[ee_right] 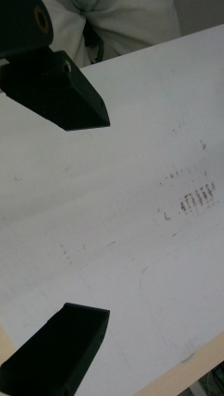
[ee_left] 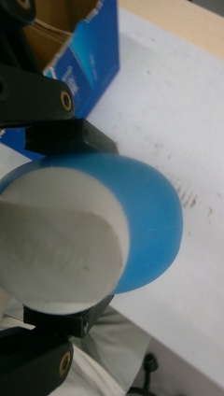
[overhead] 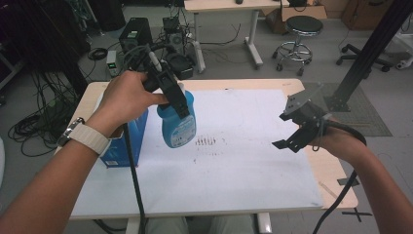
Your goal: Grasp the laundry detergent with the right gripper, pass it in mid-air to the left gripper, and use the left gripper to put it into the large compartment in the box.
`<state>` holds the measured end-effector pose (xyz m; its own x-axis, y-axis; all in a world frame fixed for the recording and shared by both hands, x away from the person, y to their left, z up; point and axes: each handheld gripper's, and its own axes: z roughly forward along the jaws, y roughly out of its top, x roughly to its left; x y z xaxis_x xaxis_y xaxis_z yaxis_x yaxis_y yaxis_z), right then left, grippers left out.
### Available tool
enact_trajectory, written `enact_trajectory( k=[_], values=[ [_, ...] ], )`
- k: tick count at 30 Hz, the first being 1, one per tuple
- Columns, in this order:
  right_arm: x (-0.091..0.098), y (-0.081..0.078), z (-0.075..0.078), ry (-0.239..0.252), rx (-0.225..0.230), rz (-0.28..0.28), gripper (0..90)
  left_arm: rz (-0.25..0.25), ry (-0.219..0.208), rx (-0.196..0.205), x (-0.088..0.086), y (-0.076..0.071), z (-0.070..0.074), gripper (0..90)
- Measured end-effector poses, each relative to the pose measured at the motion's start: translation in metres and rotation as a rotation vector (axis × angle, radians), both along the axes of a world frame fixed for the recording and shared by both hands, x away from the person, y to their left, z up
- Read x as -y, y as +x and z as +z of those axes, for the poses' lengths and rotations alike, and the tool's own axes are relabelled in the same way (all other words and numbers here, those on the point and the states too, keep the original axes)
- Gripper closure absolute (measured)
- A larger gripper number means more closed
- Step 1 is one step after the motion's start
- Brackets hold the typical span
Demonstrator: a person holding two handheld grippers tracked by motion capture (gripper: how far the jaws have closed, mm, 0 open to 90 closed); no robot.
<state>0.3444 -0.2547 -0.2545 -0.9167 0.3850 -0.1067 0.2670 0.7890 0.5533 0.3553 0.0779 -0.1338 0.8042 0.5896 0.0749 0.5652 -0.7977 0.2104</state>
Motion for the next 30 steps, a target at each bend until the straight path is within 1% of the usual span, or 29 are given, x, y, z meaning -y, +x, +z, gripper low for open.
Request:
enact_trajectory(
  k=[2, 3, 5, 6, 9, 11, 12, 15, 16, 18, 19, 21, 25, 29, 30],
  values=[
    [0.003, 0.002, 0.005, -0.022, 0.005, -0.012, 6.9, 0.046, -0.007, 0.013, -0.005, 0.003, 0.004, 38.0],
    [0.004, 0.003, 0.006, -0.03, 0.005, -0.017, 6.9, 0.059, -0.009, 0.017, -0.006, 0.003, 0.005, 38.0],
    [0.006, 0.004, 0.008, -0.042, 0.002, -0.021, 6.8, 0.114, -0.02, 0.023, -0.013, 0.007, 0.011, 38.0],
    [0.007, 0.005, 0.009, -0.05, 0.001, -0.022, 6.8, 0.145, -0.027, 0.027, -0.018, 0.009, 0.014, 38.0],
    [0.006, 0.007, 0.01, -0.078, -0.008, -0.016, 6.7, 0.205, -0.038, 0.039, -0.027, 0.012, 0.02, 38.0],
    [0.005, 0.008, 0.011, -0.089, -0.01, -0.012, 5.9, 0.236, -0.044, 0.059, -0.03, 0.013, 0.023, 38.0],
    [0.005, 0.008, 0.011, -0.09, -0.007, -0.013, 5.7, 0.252, -0.037, 0.071, -0.033, 0.013, 0.026, 38.0],
    [0.004, 0.009, 0.012, -0.104, -0.009, -0.01, 5.5, 0.3, -0.039, 0.09, -0.04, 0.015, 0.032, 38.0],
    [0.004, 0.01, 0.012, -0.108, -0.011, -0.008, 5.5, 0.325, -0.047, 0.094, -0.044, 0.016, 0.034, 38.0],
    [0.004, 0.01, 0.012, -0.119, -0.015, -0.008, 5.5, 0.338, -0.053, 0.112, -0.048, 0.016, 0.038, 38.0],
    [0.004, 0.01, 0.012, -0.124, -0.016, -0.007, 5.4, 0.357, -0.054, 0.121, -0.051, 0.015, 0.041, 38.0],
    [0.005, 0.01, 0.011, -0.129, -0.014, -0.01, 4.9, 0.386, -0.064, 0.126, -0.055, 0.015, 0.043, 38.0],
    [0.009, 0.01, 0.009, -0.137, -0.026, -0.012, 5.1, 0.448, -0.079, 0.133, -0.066, 0.015, 0.048, 38.0],
    [0.012, 0.009, 0.007, -0.15, -0.035, -0.003, 5.4, 0.509, -0.076, 0.139, -0.079, 0.015, 0.054, 38.0],
    [0.012, 0.009, 0.006, -0.154, -0.038, -0.004, 5.4, 0.525, -0.082, 0.141, -0.083, 0.015, 0.054, 38.0]
  ],
)
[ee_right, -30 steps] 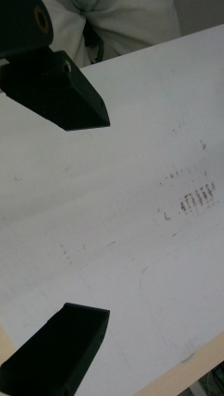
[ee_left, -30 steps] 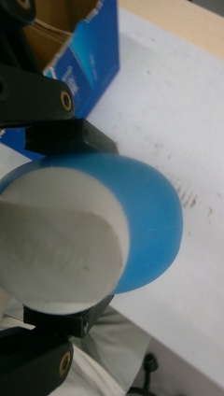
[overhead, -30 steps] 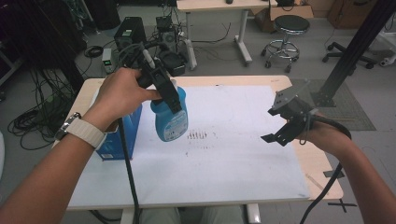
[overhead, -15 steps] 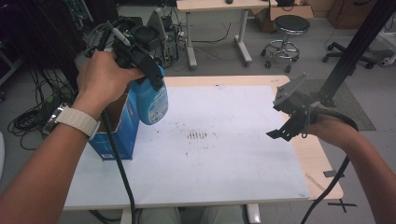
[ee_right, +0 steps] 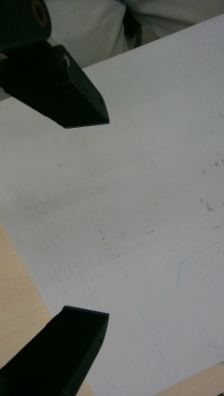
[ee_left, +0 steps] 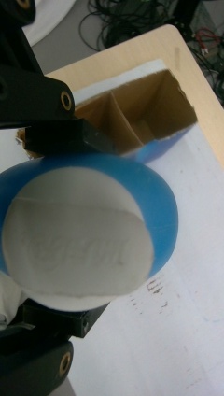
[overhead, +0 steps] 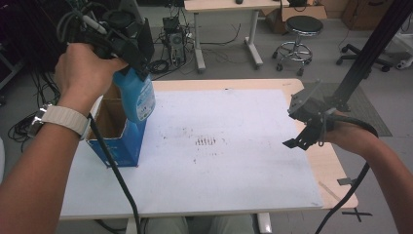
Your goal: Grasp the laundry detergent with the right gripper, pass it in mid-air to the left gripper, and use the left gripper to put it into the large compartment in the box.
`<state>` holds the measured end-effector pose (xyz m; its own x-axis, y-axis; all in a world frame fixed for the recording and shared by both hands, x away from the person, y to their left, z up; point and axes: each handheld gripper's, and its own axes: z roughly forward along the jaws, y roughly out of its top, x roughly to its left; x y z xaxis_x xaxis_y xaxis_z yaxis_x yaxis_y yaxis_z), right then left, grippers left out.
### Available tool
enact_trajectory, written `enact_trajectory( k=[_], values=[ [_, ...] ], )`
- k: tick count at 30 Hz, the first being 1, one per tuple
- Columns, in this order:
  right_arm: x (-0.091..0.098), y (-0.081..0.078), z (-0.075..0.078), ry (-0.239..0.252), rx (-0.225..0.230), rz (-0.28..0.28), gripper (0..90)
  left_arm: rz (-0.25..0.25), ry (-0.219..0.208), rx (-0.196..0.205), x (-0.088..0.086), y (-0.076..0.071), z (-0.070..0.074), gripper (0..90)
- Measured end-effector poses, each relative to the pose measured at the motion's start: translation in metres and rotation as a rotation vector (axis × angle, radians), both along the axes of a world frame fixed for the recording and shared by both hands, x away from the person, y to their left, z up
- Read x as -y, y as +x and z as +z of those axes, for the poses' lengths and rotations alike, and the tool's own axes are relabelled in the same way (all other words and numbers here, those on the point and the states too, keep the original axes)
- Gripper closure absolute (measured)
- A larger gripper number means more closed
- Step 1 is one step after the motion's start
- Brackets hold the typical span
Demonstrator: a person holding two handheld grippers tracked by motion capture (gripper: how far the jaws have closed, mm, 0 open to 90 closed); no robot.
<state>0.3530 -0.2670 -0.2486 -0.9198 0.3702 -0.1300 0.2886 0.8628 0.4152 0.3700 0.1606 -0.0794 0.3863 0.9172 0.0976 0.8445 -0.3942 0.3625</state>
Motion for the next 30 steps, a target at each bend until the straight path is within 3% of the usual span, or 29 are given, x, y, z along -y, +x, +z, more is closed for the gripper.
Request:
enact_trajectory(
  k=[15, 30],
  values=[
    [0.01, 0.0, -0.007, -0.026, -0.017, 0.005, 5.7, 0.17, -0.021, 0.009, -0.037, -0.001, 0.006, 38.0],
    [0.014, -0.004, -0.009, -0.041, -0.023, 0.001, 5.8, 0.291, -0.028, 0.047, -0.065, 0.008, -0.009, 38.0]
  ],
)
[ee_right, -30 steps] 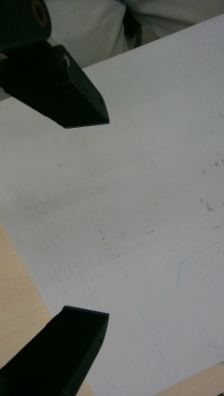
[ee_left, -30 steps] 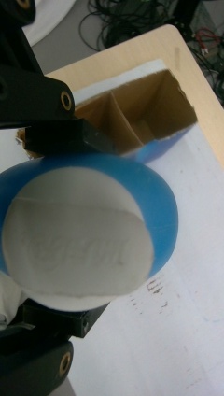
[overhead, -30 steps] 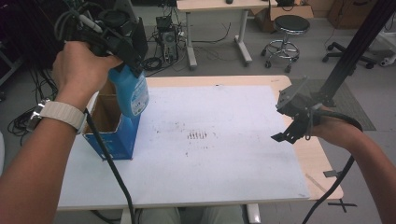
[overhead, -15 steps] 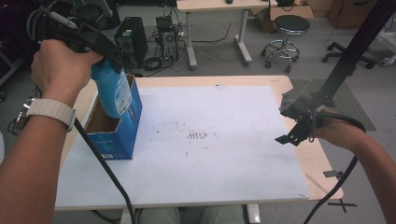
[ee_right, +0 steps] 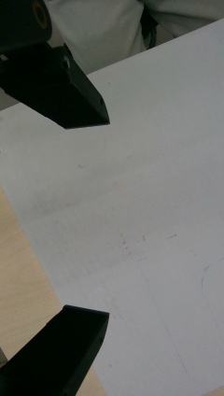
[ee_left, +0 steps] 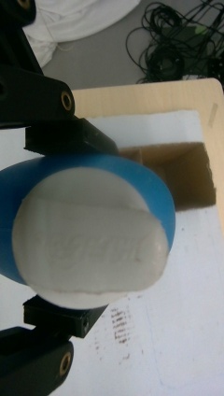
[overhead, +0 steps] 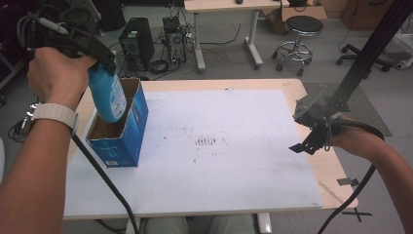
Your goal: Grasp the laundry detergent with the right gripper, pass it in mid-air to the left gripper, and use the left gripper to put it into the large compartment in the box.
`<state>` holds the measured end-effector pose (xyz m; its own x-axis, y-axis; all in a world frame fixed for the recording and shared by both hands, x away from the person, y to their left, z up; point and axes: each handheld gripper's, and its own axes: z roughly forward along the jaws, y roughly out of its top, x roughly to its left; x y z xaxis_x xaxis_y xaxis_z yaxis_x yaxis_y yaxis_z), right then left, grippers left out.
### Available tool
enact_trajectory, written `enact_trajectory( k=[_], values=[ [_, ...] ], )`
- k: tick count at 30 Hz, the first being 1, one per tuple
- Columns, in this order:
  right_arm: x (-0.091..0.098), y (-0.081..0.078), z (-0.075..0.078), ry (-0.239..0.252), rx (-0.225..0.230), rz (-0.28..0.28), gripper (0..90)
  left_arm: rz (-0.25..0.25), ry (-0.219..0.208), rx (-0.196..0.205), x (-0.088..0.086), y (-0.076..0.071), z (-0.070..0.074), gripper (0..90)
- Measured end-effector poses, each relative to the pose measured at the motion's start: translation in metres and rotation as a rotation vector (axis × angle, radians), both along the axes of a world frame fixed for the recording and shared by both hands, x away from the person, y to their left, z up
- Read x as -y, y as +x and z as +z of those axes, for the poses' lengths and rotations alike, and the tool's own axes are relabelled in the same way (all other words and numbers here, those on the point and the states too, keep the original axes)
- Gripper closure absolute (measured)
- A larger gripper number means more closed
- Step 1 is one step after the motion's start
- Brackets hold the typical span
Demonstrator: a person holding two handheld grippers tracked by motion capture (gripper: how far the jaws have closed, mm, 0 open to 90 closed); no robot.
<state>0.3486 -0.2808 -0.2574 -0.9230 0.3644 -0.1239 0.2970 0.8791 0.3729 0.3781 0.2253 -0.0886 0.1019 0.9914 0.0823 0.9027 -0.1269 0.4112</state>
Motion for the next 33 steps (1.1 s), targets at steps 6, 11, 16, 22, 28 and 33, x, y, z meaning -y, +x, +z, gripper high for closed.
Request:
enact_trajectory(
  k=[6, 11, 16, 22, 28, 33],
  values=[
    [-0.001, -0.002, 0.0, -0.001, -0.001, 0.0, 5.8, 0.03, 0.007, 0.016, -0.009, 0.004, -0.014, 38.0],
    [-0.002, -0.003, -0.001, -0.003, 0.004, -0.004, 5.7, 0.034, 0.019, 0.009, -0.014, 0.008, -0.029, 38.0],
    [-0.001, -0.004, -0.001, -0.004, 0.005, -0.009, 5.7, 0.037, 0.006, 0.009, -0.02, 0.011, -0.047, 38.0],
    [0.001, -0.004, -0.004, -0.008, 0.002, -0.02, 5.8, 0.026, 0.003, -0.007, -0.025, 0.016, -0.071, 38.0],
    [0.001, -0.004, -0.006, -0.005, 0.001, -0.025, 5.9, 0.014, 0.001, -0.018, -0.028, 0.02, -0.093, 38.0],
    [0.001, -0.004, -0.008, -0.009, -0.005, -0.031, 6.0, 0.008, 0.008, -0.037, -0.03, 0.025, -0.114, 38.0]
  ],
)
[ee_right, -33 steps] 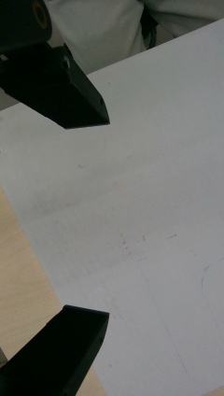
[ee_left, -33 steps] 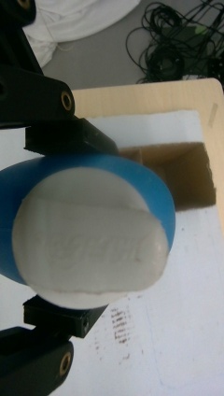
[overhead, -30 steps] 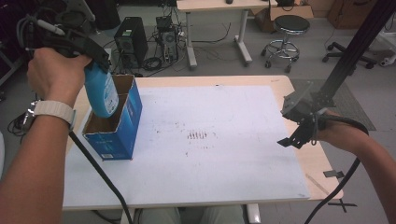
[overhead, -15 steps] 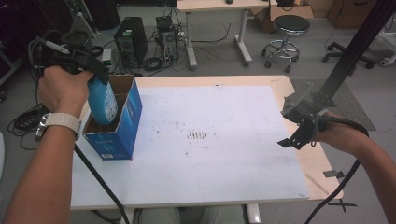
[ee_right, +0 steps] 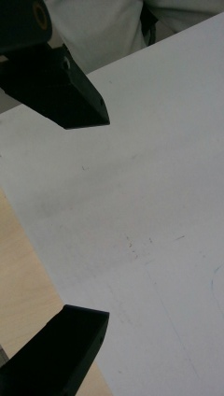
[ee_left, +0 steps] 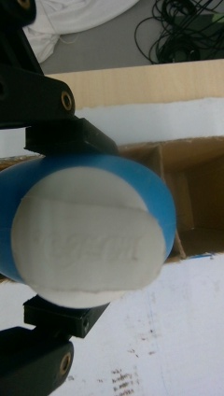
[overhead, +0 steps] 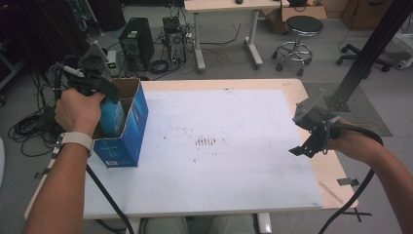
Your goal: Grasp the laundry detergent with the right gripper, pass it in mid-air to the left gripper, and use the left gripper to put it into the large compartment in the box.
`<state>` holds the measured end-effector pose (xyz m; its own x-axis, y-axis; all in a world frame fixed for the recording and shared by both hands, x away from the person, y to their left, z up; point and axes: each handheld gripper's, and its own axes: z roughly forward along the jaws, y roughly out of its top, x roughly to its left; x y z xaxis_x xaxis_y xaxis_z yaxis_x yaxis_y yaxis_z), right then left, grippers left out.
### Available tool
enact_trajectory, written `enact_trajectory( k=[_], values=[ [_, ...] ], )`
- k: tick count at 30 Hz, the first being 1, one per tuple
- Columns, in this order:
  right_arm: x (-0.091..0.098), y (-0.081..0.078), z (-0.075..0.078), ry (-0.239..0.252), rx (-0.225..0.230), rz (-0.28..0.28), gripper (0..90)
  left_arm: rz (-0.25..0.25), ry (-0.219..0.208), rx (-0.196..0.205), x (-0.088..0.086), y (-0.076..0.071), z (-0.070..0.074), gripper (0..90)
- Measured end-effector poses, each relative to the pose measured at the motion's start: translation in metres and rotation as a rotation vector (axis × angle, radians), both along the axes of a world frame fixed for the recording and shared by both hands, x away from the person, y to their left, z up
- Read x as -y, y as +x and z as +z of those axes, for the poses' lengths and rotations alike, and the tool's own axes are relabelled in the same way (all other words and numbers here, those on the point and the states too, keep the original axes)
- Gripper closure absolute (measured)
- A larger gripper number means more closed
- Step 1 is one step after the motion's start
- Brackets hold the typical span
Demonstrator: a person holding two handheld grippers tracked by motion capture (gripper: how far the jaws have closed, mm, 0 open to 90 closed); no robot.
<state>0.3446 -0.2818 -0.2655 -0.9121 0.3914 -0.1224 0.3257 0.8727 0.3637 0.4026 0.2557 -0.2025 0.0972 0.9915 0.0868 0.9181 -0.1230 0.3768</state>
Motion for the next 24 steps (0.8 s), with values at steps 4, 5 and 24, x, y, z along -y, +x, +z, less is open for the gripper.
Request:
enact_trajectory(
  k=[4, 5, 24],
  values=[
    [0.002, -0.001, -0.001, 0.001, -0.003, -0.007, 6.1, -0.004, -0.006, -0.014, -0.002, 0.002, -0.013, 38.0],
    [0.002, -0.001, -0.002, 0.0, -0.005, -0.011, 6.0, -0.004, -0.008, -0.017, -0.003, 0.003, -0.016, 38.0],
    [0.007, -0.001, -0.005, -0.007, -0.017, -0.028, 6.3, 0.005, -0.014, -0.078, -0.008, 0.011, -0.058, 38.0]
  ],
)
